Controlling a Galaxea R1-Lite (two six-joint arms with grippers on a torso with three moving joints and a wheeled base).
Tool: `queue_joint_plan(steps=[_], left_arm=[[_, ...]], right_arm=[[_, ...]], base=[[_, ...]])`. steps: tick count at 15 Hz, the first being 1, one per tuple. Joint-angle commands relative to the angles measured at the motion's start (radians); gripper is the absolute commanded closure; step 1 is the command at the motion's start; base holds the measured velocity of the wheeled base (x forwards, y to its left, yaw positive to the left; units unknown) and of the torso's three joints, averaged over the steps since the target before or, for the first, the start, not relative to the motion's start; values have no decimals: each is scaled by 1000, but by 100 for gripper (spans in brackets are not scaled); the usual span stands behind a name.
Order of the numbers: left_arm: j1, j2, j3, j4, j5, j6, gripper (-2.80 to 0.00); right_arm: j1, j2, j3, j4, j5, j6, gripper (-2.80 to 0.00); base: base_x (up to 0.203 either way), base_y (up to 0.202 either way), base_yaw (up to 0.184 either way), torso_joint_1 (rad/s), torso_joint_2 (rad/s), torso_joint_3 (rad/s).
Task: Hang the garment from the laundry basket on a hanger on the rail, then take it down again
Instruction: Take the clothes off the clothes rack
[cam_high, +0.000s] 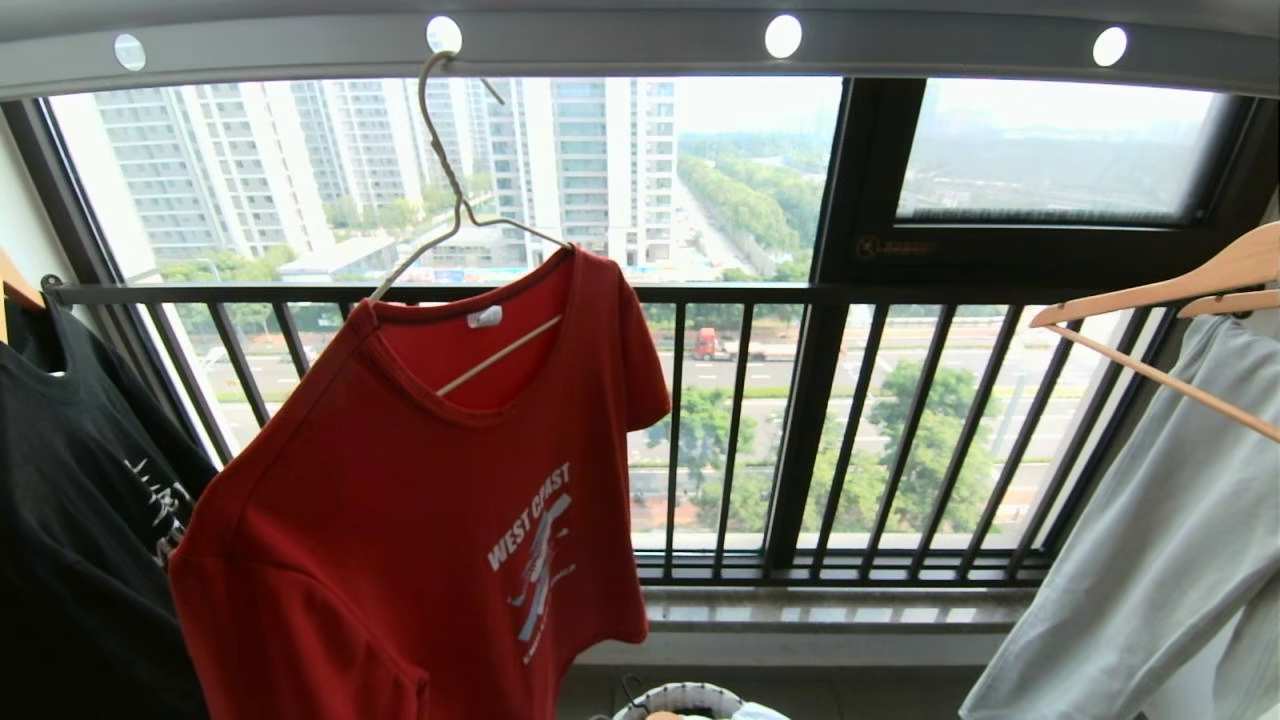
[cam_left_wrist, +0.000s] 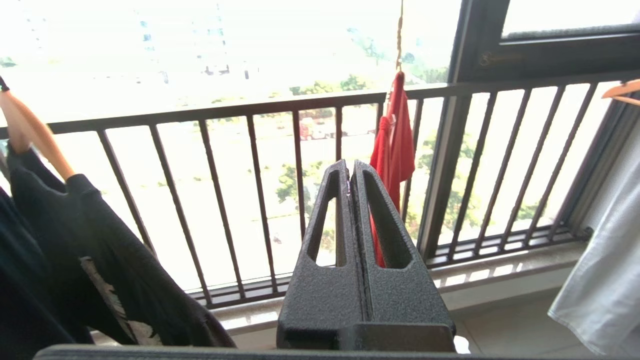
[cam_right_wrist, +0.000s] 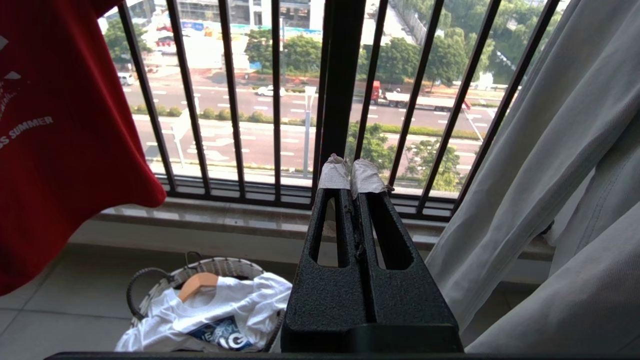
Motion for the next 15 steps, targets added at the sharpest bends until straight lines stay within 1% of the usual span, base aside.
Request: queue_joint_plan(steps=[1, 2, 3, 4, 6, 9, 12, 14, 15], left_arm=[[-11, 206, -239, 203, -112, 2, 0], [-27, 272, -327, 280, -150, 3, 0], [-60, 330, -402, 344, -175, 3, 0], [-100, 380, -461, 393, -191, 4, 0], [-147, 466, -569, 468, -201, 6, 0], [-168, 586, -710, 556, -204, 10, 0], [-172, 685, -857, 679, -205, 11, 0], [-198, 720, -881, 697, -200, 21, 0], [-204, 739, -881, 695, -198, 34, -280]], right_arm=[[0, 1, 1, 2, 0, 0, 0], [0, 1, 1, 2, 1, 0, 0], [0, 1, 1, 2, 0, 0, 0], [0, 1, 0, 0, 1, 0, 0], [0, 1, 1, 0, 1, 0, 0], [0, 1, 1, 0, 1, 0, 0], [0, 1, 1, 0, 0, 0, 0], [0, 1, 1, 0, 0, 0, 0], [0, 1, 1, 0, 0, 0, 0]], base=[[0, 0, 0, 0, 0, 0], [0, 0, 0, 0, 0, 0], [0, 0, 0, 0, 0, 0], [0, 0, 0, 0, 0, 0], [0, 0, 0, 0, 0, 0], [0, 0, 0, 0, 0, 0], [0, 0, 0, 0, 0, 0], [0, 0, 0, 0, 0, 0], [0, 0, 0, 0, 0, 0]])
